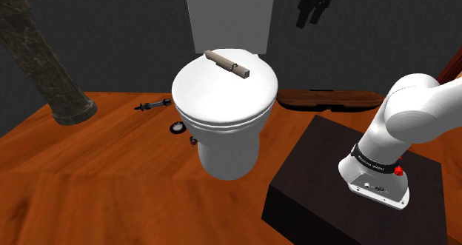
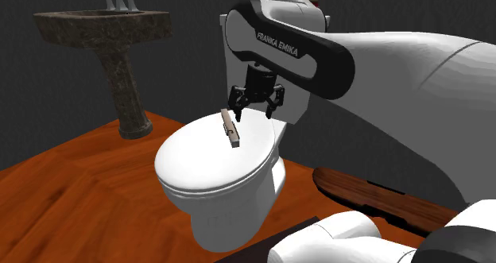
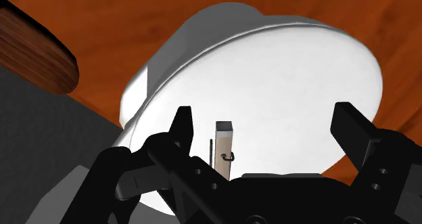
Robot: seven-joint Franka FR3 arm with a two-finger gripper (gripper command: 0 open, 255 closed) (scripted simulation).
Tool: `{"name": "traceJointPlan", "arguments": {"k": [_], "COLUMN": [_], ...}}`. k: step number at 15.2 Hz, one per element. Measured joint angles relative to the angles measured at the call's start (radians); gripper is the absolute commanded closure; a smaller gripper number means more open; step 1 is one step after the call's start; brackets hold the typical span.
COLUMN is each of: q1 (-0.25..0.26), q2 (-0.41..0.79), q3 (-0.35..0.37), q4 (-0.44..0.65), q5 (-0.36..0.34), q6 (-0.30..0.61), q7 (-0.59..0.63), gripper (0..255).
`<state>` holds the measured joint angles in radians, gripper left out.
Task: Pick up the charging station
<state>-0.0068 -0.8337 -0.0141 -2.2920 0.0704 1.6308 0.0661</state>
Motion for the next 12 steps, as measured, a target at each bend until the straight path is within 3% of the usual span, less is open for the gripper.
{"name": "traceJointPlan", "arguments": {"k": [5, 12], "q1": [-0.002, -0.012], "q2": [0.103, 0.376], "q3": [0.006, 0.005], "q4": [0.023, 0.132], "q5": [-0.004, -0.019], "q6": [0.066, 0.197], "q7": [0.004, 0.003], "gripper": [0, 0]}}
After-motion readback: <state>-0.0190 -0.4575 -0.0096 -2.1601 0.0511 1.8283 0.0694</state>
